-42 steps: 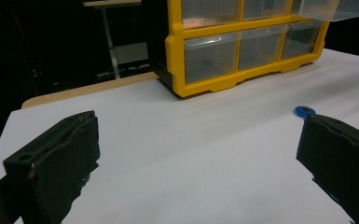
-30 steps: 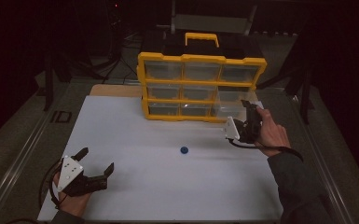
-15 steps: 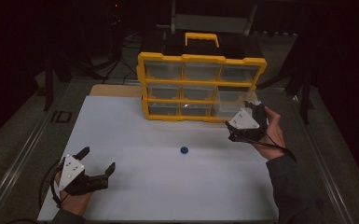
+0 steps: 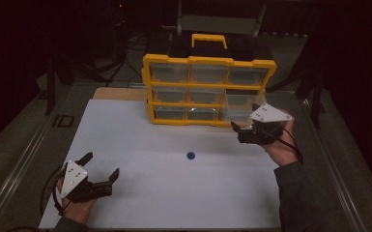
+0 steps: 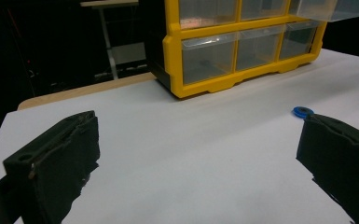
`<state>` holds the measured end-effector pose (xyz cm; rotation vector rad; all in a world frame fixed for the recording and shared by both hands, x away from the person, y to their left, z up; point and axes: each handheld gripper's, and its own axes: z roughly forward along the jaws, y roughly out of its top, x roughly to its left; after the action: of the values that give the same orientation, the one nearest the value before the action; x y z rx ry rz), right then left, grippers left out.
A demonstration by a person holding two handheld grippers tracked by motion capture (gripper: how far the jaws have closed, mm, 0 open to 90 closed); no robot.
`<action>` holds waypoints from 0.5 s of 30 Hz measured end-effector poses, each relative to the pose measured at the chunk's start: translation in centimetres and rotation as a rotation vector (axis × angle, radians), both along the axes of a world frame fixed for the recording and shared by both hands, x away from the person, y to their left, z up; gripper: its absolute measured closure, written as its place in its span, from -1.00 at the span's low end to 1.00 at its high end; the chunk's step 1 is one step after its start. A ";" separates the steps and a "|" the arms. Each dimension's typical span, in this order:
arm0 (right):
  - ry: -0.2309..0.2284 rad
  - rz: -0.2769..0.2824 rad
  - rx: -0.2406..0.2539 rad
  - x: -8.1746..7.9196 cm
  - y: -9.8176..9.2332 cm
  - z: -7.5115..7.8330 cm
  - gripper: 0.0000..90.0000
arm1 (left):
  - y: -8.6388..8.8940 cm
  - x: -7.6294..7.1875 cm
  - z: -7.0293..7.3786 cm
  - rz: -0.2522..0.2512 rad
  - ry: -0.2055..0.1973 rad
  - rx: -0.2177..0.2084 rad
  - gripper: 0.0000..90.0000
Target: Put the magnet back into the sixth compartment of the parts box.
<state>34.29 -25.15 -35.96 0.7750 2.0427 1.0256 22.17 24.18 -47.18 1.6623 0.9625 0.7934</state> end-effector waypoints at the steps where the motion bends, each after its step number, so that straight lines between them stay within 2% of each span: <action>1: 0.013 0.006 0.017 0.0 0.0 0.1 -0.72 | 0.0 0.0 0.0 0.000 0.000 0.000 -1.00; 8: 0.079 0.044 0.101 0.1 0.4 0.4 -0.73 | 0.0 0.0 0.0 0.000 -0.001 -0.001 -1.00; 13: 0.127 0.071 0.141 0.0 0.6 0.7 -0.74 | 0.0 0.0 0.0 0.001 -0.002 -0.001 -1.00; 15: 0.136 0.073 0.142 0.1 0.7 0.7 -0.74 | 0.0 0.0 0.0 0.000 -0.001 0.000 -1.00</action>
<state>34.35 -24.46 -35.22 0.8697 2.1445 1.1987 22.14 24.22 -47.14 1.6614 0.9620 0.7946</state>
